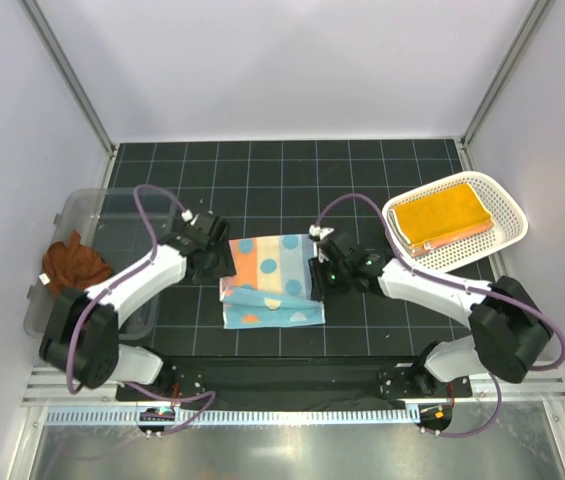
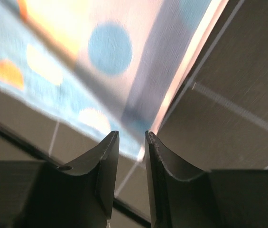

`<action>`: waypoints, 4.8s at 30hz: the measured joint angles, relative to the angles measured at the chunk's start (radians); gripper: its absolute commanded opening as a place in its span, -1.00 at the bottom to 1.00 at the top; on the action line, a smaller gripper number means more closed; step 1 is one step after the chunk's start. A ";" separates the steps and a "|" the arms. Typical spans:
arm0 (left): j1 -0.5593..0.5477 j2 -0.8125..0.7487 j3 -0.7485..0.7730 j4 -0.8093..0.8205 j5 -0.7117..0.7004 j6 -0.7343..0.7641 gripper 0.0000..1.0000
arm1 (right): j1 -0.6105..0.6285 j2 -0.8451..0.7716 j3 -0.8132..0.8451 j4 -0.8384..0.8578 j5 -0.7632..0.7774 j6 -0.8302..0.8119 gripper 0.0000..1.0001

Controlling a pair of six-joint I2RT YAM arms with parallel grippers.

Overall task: Fold and stack the towels
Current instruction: Fold the towel

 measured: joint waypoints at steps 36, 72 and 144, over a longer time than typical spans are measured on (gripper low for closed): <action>0.183 0.777 0.848 -0.188 0.037 0.176 -0.08 | -0.304 0.624 0.708 -0.014 0.136 -0.033 -0.33; -0.002 0.047 0.021 -0.071 0.086 -0.021 0.00 | -0.085 0.142 0.136 0.008 0.128 0.319 -0.45; 0.074 0.109 -0.073 0.006 0.159 -0.033 -0.34 | -0.017 0.155 0.010 0.050 0.213 0.570 -0.98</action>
